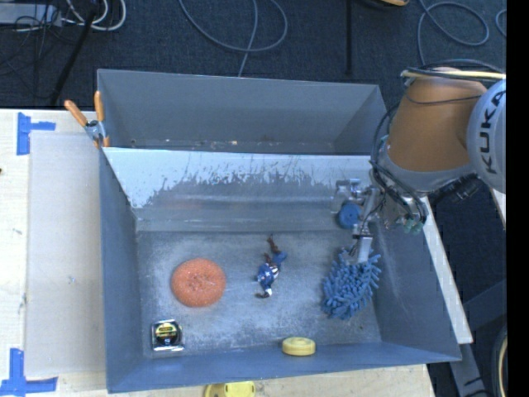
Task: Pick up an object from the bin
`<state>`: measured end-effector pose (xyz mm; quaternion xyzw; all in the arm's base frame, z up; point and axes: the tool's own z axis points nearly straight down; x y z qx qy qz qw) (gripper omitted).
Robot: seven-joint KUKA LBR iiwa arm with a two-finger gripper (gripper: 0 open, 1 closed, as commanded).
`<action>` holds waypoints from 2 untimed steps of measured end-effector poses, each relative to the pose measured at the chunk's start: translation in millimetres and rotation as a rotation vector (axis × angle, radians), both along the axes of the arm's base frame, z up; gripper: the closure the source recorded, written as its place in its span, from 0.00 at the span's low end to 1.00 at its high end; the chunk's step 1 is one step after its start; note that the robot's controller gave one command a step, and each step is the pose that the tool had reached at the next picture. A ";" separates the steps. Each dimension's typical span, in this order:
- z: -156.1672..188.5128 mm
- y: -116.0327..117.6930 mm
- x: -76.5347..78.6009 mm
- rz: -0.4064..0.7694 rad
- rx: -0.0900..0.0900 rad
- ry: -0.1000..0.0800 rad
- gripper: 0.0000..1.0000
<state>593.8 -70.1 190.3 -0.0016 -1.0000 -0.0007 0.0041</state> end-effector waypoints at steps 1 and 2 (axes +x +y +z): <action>2.0 0.0 0.2 0.000 0.000 -0.002 0.00; -44.6 -14.1 -11.7 0.012 -0.001 -0.014 0.00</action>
Offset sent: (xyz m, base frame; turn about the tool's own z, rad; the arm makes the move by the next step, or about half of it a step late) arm -0.0348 -0.0359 -0.1203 -0.0243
